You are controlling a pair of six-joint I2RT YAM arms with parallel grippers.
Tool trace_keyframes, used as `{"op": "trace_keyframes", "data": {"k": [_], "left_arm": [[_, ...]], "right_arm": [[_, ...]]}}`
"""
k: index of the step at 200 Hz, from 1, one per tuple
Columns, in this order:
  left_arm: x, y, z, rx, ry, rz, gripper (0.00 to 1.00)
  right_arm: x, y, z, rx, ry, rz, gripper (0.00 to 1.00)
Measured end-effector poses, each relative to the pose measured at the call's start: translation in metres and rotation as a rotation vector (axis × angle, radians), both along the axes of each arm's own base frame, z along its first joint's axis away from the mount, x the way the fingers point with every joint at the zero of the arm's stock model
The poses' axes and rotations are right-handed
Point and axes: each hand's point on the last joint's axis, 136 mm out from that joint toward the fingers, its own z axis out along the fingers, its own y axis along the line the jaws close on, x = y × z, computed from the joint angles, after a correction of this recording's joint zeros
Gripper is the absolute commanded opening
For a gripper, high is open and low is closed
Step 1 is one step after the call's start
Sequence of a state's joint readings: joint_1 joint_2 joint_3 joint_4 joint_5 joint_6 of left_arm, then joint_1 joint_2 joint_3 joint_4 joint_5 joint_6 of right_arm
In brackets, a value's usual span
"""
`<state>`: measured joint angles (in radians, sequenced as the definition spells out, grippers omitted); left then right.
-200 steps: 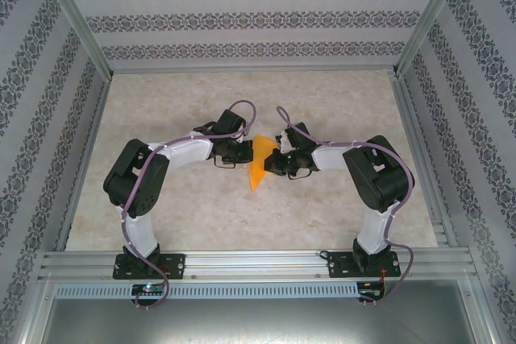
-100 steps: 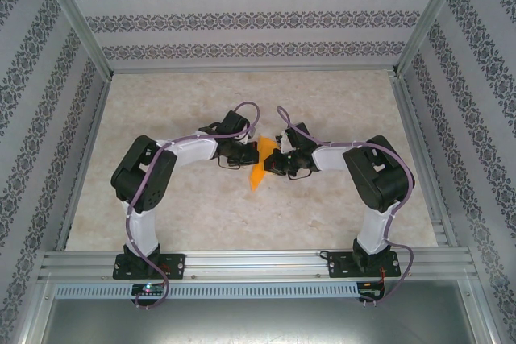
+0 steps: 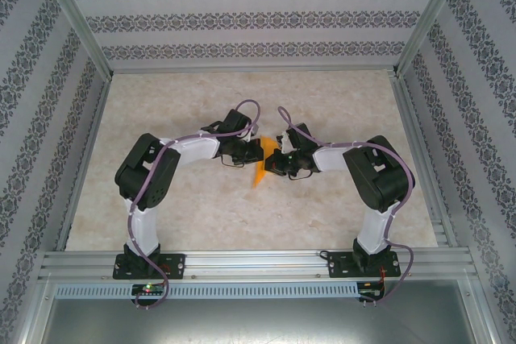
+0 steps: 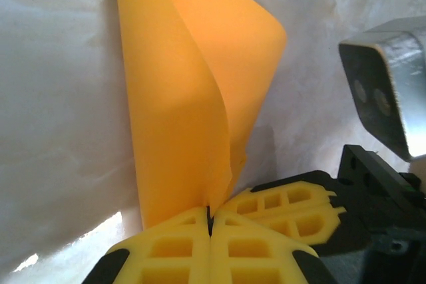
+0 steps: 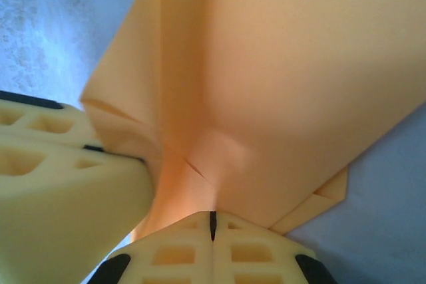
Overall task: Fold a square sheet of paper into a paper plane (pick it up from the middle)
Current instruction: Fold the wing for the fifth time at the center of the table.
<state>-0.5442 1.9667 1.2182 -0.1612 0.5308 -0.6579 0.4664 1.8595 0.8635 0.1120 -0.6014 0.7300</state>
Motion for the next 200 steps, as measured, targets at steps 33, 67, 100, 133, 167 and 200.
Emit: {"op": "trace_keyframes", "data": {"k": [33, 67, 100, 133, 167, 200], "left_arm": [[0.002, -0.002, -0.003, -0.004, 0.007, 0.001, 0.07], [0.003, -0.004, -0.003, -0.013, 0.007, -0.004, 0.07], [0.002, -0.004, -0.004, -0.015, 0.007, -0.010, 0.07], [0.000, -0.005, -0.009, -0.008, 0.014, -0.018, 0.07], [-0.001, -0.007, -0.009, -0.009, 0.008, -0.029, 0.07], [-0.001, -0.007, -0.009, -0.011, 0.006, -0.037, 0.07]], "right_arm": [[0.001, -0.001, 0.000, 0.004, 0.001, -0.006, 0.00], [0.001, -0.002, 0.001, 0.005, -0.002, -0.008, 0.00], [0.001, -0.004, 0.001, -0.003, -0.008, -0.014, 0.01], [0.000, -0.010, 0.002, -0.016, -0.011, -0.029, 0.02], [-0.002, -0.015, 0.002, -0.025, -0.011, -0.046, 0.03], [-0.003, -0.018, 0.002, -0.032, -0.010, -0.055, 0.03]]}}
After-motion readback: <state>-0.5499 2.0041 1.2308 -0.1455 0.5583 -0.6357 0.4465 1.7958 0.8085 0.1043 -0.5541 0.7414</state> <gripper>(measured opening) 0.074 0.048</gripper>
